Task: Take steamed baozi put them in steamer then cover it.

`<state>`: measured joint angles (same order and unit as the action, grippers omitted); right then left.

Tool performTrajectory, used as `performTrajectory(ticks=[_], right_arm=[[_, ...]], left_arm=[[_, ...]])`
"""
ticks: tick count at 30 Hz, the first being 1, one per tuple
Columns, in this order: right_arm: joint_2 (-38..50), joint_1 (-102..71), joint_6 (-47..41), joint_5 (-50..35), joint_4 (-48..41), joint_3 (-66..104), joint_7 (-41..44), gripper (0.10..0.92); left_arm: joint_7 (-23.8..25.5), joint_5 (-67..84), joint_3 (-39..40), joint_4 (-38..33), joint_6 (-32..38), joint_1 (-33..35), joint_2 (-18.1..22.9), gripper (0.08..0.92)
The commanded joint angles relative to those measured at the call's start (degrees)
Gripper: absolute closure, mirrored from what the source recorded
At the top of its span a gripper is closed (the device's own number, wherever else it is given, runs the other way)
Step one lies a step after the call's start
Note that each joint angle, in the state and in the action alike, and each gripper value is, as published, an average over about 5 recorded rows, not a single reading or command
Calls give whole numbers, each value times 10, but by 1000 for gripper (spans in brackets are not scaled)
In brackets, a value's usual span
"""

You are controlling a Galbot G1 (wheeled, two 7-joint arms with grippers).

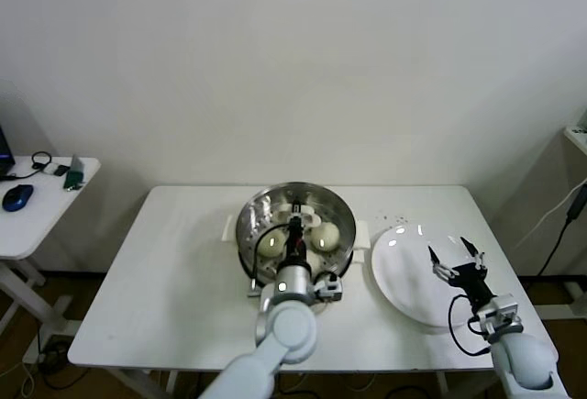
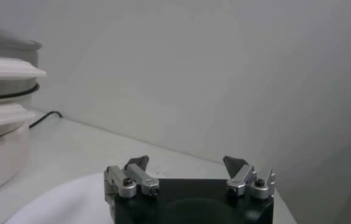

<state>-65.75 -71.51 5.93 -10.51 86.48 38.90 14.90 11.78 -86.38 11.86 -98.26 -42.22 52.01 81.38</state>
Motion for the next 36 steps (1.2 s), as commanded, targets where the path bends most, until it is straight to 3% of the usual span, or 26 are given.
performTrajectory(ticks=[1,6,15,28,33,36], right_arm=[[-1,-1,-3,-1,2,3,4,203],[0,-2,-23,-8,8,10,9,203],[3,-3,-54,-49,14,16,2,203],[6,2,-65,-41,8,19,5,203],[7,0,-64,-37,13,20,5,203],[6,-4,-61,-36,20,20,6,203]], left_arm=[[17,22,-1,-10,-28,2,-6,850],[22,25,0,-30,-26,-3,-19,801],[23,55,-2,-105,-28,9,-62,542],[-8,186,-11,-235,-25,87,-132,198],[-57,283,-45,-269,6,120,-152,178],[-125,372,-101,-282,60,148,-162,177]])
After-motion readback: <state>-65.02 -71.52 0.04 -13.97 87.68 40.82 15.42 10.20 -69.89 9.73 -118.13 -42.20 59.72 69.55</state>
